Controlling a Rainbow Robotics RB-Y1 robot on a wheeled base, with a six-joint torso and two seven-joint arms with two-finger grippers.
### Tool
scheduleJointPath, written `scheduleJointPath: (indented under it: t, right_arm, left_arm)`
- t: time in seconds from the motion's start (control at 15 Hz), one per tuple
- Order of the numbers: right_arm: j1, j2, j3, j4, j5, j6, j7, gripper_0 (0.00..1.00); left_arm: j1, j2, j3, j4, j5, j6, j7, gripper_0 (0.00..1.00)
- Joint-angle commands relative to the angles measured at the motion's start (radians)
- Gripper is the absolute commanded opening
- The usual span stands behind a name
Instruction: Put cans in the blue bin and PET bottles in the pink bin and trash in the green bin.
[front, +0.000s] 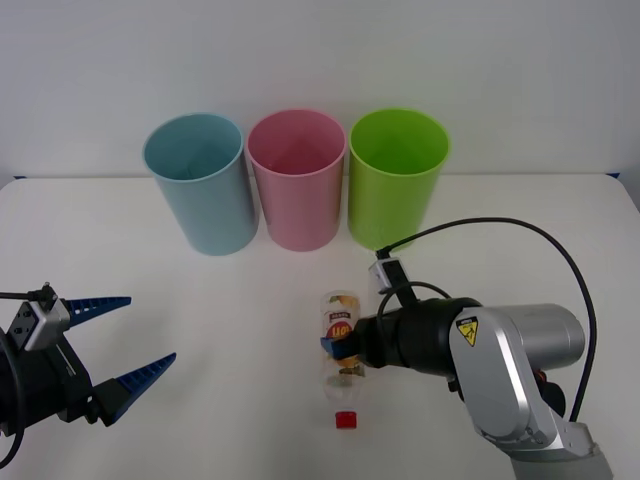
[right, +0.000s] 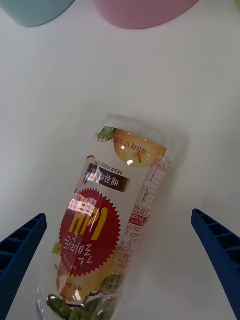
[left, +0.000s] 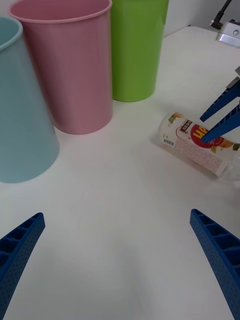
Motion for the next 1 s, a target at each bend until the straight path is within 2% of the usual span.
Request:
scheduleJointPath:
  t: [0.07,0.33,1.0]
  right_arm:
    - [-0.011,0.013,0.011,0.059,0.001,0.041,0.0,1.0]
    - [-0.029,0.02,0.023,0.121,0.001,0.08,0.0,1.0]
    - [-0.029,0.018,0.042,0.166,0.001,0.126,0.005,1.0]
  left_arm:
    - [0.0,0.0,0.0,0.0,0.0,0.0,0.0,1.0]
    - [0.0,0.0,0.0,0.0,0.0,0.0,0.0,1.0]
    - [0.0,0.0,0.0,0.0,0.0,0.0,0.0,1.0]
